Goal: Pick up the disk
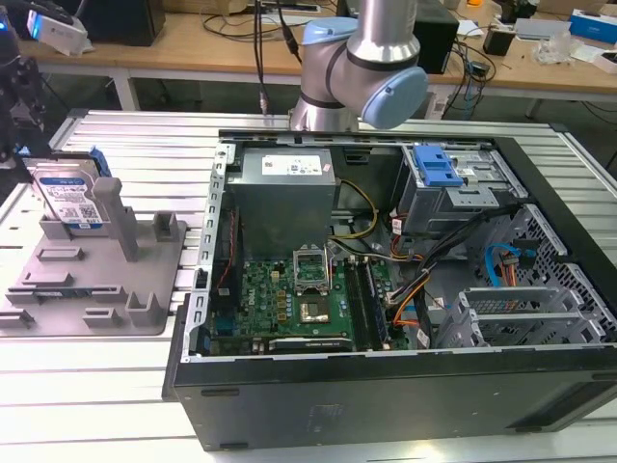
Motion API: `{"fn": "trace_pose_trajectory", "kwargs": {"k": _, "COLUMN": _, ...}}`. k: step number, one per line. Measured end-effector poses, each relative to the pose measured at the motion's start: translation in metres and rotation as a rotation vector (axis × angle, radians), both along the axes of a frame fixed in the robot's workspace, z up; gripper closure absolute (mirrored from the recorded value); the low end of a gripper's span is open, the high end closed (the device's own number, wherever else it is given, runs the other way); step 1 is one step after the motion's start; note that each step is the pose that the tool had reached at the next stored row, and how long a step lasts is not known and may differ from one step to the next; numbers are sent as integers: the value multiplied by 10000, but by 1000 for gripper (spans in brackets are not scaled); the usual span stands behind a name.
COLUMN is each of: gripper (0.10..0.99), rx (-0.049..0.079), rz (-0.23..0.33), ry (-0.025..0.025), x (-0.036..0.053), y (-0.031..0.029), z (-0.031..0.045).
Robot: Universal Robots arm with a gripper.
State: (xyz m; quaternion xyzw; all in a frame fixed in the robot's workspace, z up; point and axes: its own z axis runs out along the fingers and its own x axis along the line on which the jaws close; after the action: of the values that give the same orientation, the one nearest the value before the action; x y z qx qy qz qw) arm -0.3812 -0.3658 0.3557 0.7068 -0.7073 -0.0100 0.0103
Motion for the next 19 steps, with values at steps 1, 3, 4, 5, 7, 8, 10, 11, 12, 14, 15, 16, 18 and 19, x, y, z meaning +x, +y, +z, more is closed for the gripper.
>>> {"fn": "trace_pose_trajectory", "kwargs": {"k": 1, "gripper": 529, "rx": 0, "rz": 8, "ry": -15, "x": -8, "y": 152, "z": -7}}
{"fn": "trace_pose_trajectory", "kwargs": {"k": 3, "gripper": 529, "rx": 0, "rz": 14, "ry": -24, "x": -13, "y": 246, "z": -11}}
{"fn": "trace_pose_trajectory", "kwargs": {"k": 4, "gripper": 529, "rx": 1, "rz": 24, "ry": -31, "x": -17, "y": 334, "z": -16}}
{"fn": "trace_pose_trajectory", "kwargs": {"k": 5, "gripper": 529, "rx": 0, "rz": 33, "ry": -34, "x": -20, "y": 382, "z": -19}}
{"fn": "trace_pose_trajectory", "kwargs": {"k": 7, "gripper": 529, "rx": -2, "rz": 57, "ry": -36, "x": -51, "y": 432, "z": -33}}
{"fn": "trace_pose_trajectory", "kwargs": {"k": 8, "gripper": 529, "rx": -2, "rz": 70, "ry": -33, "x": -67, "y": 446, "z": -40}}
{"fn": "trace_pose_trajectory", "kwargs": {"k": 10, "gripper": 529, "rx": -2, "rz": 105, "ry": -34, "x": -113, "y": 480, "z": -65}}
{"fn": "trace_pose_trajectory", "kwargs": {"k": 11, "gripper": 529, "rx": -2, "rz": 118, "ry": -34, "x": -132, "y": 493, "z": -75}}
{"fn": "trace_pose_trajectory", "kwargs": {"k": 12, "gripper": 529, "rx": -2, "rz": 130, "ry": -35, "x": -149, "y": 503, "z": -83}}
{"fn": "trace_pose_trajectory", "kwargs": {"k": 14, "gripper": 529, "rx": -2, "rz": 180, "ry": -34, "x": -212, "y": 527, "z": -105}}
{"fn": "trace_pose_trajectory", "kwargs": {"k": 15, "gripper": 529, "rx": -2, "rz": 210, "ry": -34, "x": -243, "y": 531, "z": -113}}
{"fn": "trace_pose_trajectory", "kwargs": {"k": 16, "gripper": 529, "rx": -1, "rz": 228, "ry": -35, "x": -260, "y": 532, "z": -118}}
{"fn": "trace_pose_trajectory", "kwargs": {"k": 18, "gripper": 529, "rx": -1, "rz": 268, "ry": -35, "x": -297, "y": 533, "z": -127}}
{"fn": "trace_pose_trajectory", "kwargs": {"k": 19, "gripper": 529, "rx": -1, "rz": 287, "ry": -35, "x": -314, "y": 534, "z": -132}}
